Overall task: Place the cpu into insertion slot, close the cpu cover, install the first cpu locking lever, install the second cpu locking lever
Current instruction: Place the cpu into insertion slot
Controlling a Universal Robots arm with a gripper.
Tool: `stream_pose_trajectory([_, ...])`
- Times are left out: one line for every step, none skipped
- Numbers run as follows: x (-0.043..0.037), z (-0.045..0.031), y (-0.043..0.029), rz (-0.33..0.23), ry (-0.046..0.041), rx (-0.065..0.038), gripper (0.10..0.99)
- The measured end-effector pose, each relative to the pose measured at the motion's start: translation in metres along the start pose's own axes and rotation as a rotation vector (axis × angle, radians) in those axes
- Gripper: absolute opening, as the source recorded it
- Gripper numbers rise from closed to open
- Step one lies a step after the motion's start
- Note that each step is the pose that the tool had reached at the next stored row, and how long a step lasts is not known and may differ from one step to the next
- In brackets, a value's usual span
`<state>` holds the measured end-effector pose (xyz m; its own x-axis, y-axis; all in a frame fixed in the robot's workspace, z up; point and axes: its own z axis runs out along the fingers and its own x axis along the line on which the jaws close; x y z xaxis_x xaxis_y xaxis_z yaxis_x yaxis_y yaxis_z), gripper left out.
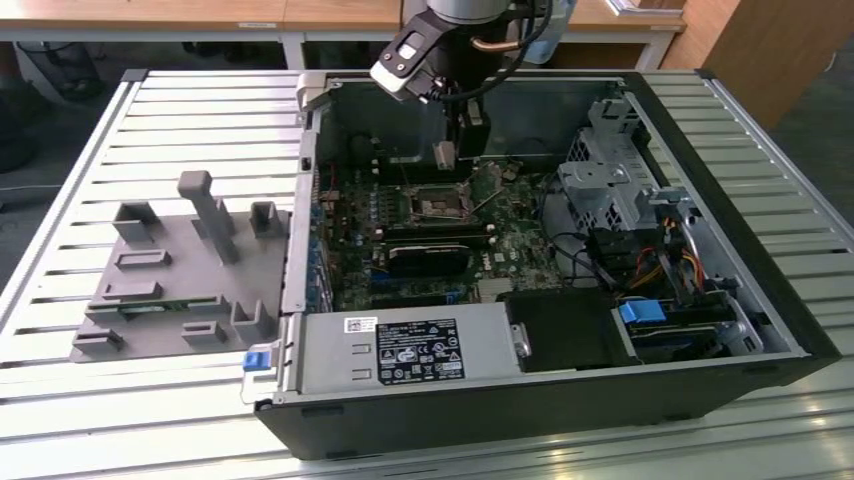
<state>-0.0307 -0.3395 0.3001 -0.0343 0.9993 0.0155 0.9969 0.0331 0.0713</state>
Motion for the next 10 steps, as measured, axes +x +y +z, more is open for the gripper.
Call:
stream_pose_trajectory([0.0000, 0.0014, -0.0001, 0.000, 0.0001, 0.003, 0.541])
stream_pose_trajectory([0.0000, 0.0029, -0.0003, 0.000, 0.0003, 0.004, 0.541])
stream_pose_trajectory([0.0001, 0.0044, -0.0004, -0.002, 0.0013, 0.004, 0.541])
stream_pose_trajectory([0.0001, 0.0062, -0.0005, -0.004, 0.0024, 0.004, 0.541])
stream_pose_trajectory([0.0002, 0.0080, -0.0006, -0.007, 0.0034, 0.004, 0.541])
stream_pose_trajectory([0.0002, 0.0098, -0.0007, -0.011, 0.0040, 0.004, 0.541])
stream_pose_trajectory([0.0003, 0.0115, -0.0008, -0.017, 0.0047, 0.004, 0.541])
stream_pose_trajectory([0.0003, 0.0130, -0.0010, -0.023, 0.0052, 0.005, 0.541])
stream_pose_trajectory([0.0004, 0.0146, -0.0011, -0.027, 0.0056, 0.005, 0.541])
stream_pose_trajectory([0.0004, 0.0155, -0.0012, -0.028, 0.0057, 0.005, 0.541])
